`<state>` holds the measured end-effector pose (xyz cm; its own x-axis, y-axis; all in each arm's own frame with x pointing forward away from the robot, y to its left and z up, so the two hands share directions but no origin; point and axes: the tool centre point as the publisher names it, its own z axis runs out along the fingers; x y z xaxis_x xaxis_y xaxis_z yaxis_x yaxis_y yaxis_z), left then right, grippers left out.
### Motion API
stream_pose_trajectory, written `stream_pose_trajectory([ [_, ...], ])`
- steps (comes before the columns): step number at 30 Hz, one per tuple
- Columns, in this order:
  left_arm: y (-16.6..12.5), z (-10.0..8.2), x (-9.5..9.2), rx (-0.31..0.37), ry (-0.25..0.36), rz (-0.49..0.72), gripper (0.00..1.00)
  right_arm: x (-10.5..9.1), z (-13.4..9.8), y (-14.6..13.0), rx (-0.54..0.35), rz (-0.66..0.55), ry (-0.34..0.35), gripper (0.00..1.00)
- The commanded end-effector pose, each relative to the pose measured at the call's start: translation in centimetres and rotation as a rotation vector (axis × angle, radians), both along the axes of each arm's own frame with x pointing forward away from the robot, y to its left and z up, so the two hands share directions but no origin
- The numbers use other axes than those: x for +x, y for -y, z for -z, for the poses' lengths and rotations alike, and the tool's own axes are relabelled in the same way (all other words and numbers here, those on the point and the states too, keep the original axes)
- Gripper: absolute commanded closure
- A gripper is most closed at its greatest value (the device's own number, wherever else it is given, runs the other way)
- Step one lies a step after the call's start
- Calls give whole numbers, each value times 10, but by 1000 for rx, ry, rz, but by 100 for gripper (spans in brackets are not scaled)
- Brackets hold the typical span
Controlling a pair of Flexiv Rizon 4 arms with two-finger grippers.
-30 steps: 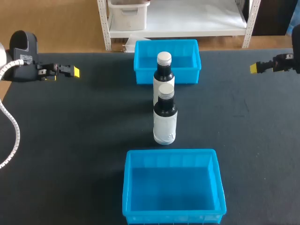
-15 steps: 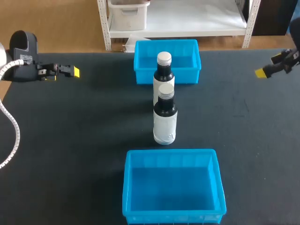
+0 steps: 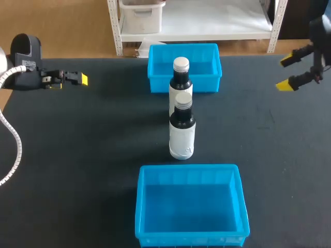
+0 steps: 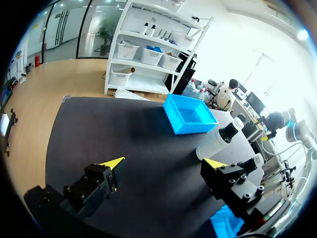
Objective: Pick up the bottle, and place it in the far bin if it is heavy, or in the near bin if it is light.
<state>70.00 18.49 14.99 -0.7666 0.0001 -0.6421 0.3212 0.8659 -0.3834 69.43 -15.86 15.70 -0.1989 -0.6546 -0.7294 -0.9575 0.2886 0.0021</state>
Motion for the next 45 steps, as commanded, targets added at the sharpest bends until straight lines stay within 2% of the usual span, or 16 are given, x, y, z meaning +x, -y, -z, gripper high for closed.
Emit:
stream_pose_trajectory([
  [1, 0, 0, 0, 0, 0, 0, 0, -3, 9, -18, 121, -232, -39, 0],
  [12, 0, 0, 0, 0, 0, 0, 0, -22, 24, -93, 109, -276, -34, 0],
  [20, 0, 0, 0, 0, 0, 0, 0, -37, 22, -137, 89, -235, -17, 0],
  [32, 0, 0, 0, 0, 0, 0, 0, -51, 32, -177, 115, -280, -48, 0],
  [45, 0, 0, 0, 0, 0, 0, 0, -66, 31, -205, 152, -318, -68, 0],
])
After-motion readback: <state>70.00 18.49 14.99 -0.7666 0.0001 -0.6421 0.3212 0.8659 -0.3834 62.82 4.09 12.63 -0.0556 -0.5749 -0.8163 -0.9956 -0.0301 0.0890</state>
